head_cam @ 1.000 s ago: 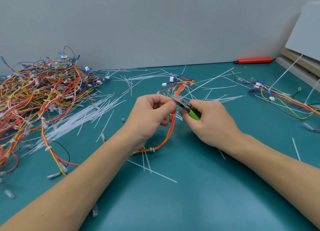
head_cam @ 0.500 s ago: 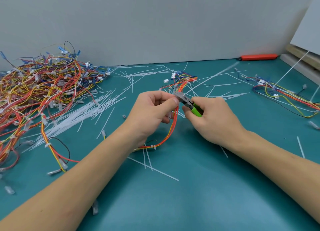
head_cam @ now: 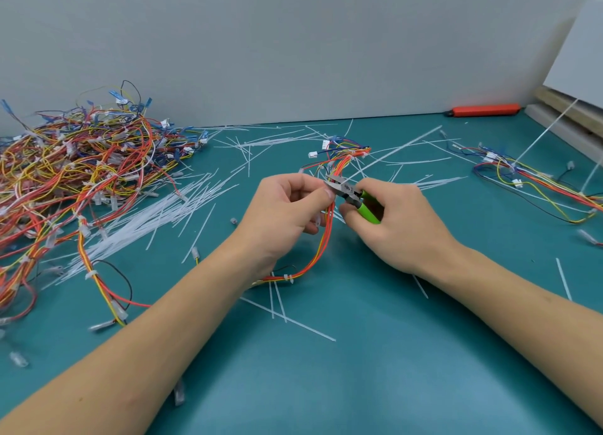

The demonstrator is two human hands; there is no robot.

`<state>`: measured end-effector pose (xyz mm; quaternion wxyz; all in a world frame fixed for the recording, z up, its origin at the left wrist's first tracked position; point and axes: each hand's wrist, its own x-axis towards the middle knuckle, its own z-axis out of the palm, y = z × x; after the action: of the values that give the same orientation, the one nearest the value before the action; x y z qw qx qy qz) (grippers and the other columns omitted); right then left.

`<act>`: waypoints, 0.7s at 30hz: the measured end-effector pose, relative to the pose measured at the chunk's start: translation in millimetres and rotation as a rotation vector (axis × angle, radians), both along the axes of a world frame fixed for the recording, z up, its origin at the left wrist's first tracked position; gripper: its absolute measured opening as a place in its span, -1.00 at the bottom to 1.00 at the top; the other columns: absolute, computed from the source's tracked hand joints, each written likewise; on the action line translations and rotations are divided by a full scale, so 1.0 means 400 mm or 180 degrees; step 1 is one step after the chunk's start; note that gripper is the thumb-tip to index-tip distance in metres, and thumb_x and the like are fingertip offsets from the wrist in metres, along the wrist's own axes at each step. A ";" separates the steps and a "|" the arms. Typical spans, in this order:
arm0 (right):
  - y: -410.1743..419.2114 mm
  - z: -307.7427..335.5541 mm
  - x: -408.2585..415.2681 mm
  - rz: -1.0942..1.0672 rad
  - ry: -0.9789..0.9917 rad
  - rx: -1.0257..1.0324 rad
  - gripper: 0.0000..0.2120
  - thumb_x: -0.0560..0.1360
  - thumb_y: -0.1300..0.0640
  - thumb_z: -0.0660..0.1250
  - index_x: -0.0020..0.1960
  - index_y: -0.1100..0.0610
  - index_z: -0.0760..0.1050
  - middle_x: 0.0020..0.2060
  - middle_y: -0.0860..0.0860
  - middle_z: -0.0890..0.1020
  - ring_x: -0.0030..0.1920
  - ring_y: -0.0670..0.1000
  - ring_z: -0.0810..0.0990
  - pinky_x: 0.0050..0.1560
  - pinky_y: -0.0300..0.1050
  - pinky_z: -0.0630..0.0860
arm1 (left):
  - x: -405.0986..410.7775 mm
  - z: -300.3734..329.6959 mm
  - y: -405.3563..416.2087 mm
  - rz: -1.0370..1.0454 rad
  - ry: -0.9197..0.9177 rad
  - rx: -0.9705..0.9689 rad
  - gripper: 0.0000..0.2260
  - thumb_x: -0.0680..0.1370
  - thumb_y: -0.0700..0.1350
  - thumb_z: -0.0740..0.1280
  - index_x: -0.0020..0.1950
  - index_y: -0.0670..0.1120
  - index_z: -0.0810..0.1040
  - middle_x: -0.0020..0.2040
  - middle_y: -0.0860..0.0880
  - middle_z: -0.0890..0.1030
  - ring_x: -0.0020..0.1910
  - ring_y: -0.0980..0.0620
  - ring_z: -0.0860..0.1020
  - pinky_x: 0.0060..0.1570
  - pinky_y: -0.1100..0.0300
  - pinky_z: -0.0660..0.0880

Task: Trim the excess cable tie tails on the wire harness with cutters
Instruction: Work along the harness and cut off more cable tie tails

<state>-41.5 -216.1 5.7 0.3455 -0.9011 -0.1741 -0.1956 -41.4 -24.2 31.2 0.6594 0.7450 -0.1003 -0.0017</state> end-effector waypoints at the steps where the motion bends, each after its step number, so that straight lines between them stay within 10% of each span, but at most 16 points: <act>1: 0.000 0.000 0.000 0.0011 0.0017 -0.0002 -0.80 0.55 -0.08 0.39 -0.15 0.01 0.50 -0.43 -0.06 0.48 -0.36 -0.01 0.43 -0.32 -0.03 0.43 | 0.001 0.000 0.001 0.0002 0.0000 0.0000 -0.85 0.58 -0.25 0.40 -0.17 -0.09 0.64 -0.41 -0.02 0.54 -0.36 0.04 0.51 -0.35 0.25 0.51; 12: 0.005 0.006 -0.009 -0.0023 0.0146 -0.0011 -0.60 0.59 -0.02 0.31 -0.32 0.13 0.27 -0.50 0.03 0.33 -0.37 0.17 0.33 -0.37 0.14 0.37 | -0.005 0.004 -0.003 -0.0088 -0.0047 -0.0089 -0.90 0.60 -0.20 0.41 -0.11 -0.11 0.65 -0.41 0.05 0.56 -0.32 0.02 0.52 -0.35 0.26 0.51; 21: 0.002 0.001 -0.005 -0.0064 -0.0055 -0.0004 -0.80 0.53 -0.05 0.36 -0.19 0.03 0.47 -0.43 -0.07 0.49 -0.34 -0.01 0.45 -0.31 -0.03 0.43 | -0.002 0.002 -0.001 0.0007 -0.0030 0.0029 -0.86 0.58 -0.24 0.40 -0.16 -0.09 0.64 -0.41 0.00 0.54 -0.36 0.05 0.51 -0.36 0.25 0.51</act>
<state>-43.5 -215.1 6.3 0.3413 -0.9013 -0.1681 -0.2068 -42.2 -24.5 32.0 0.6556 0.7481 -0.1025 0.0021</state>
